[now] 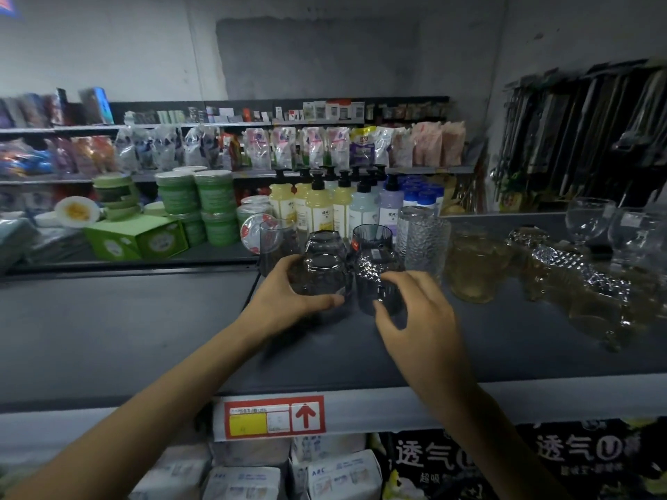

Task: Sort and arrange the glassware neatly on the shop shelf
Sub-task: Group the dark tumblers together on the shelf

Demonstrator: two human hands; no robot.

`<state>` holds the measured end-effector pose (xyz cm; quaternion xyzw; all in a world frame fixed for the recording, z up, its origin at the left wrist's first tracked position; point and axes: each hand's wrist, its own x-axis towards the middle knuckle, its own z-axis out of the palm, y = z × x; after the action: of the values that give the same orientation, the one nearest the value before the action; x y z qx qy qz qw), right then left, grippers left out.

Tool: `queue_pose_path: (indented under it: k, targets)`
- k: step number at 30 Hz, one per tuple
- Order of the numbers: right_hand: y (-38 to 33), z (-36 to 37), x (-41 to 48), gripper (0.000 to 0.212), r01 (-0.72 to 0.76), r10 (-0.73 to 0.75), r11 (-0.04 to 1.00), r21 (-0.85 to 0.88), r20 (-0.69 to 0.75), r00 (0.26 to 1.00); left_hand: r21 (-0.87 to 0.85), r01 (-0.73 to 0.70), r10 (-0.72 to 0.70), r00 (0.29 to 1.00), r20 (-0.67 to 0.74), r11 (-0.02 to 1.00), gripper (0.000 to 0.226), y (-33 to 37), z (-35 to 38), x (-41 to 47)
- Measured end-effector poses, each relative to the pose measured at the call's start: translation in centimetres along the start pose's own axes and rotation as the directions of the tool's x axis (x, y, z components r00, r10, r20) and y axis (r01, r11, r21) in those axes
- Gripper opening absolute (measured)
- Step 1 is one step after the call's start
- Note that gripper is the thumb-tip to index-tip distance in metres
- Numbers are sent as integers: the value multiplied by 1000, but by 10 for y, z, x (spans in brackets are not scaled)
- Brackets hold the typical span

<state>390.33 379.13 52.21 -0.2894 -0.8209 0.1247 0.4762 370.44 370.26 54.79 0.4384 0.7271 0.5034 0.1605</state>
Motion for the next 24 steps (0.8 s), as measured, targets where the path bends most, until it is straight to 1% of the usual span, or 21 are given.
queue_pose_path:
  k: [2,4,7,9,11,13,15,20,22,24]
  targets:
    - [-10,0,-1,35,101,-101,994,43,-3,995,15,5,-5,1000,-23,1000,116,1,-14,-11]
    - [-28,7,-3,35,144,-150,981,129,37,988,59,-24,30,995,-97,998,97,-3,-32,-27]
    - [-67,31,-6,40,144,-185,954,263,142,972,138,-72,106,962,-253,988,61,-15,-69,-60]
    - [-101,52,-8,40,135,-215,929,345,204,955,191,-83,148,923,-356,978,48,-31,-102,-88]
    - [-142,76,-12,41,130,-250,907,400,265,931,277,-75,191,886,-422,958,41,-53,-141,-118]
    - [-189,103,-17,45,110,-291,883,456,348,891,358,-25,207,852,-480,933,37,-77,-186,-150]
    - [-241,133,-22,50,105,-341,864,493,419,842,404,36,206,817,-539,914,38,-102,-236,-178]
    - [-386,237,-24,59,97,-434,839,535,550,714,443,190,191,706,-682,876,48,-168,-368,-228]
    - [-441,282,-18,63,139,-475,839,526,585,658,501,272,233,643,-730,822,54,-192,-420,-236]
    - [-489,324,-8,64,172,-498,835,522,585,640,546,361,266,593,-760,756,67,-212,-469,-233]
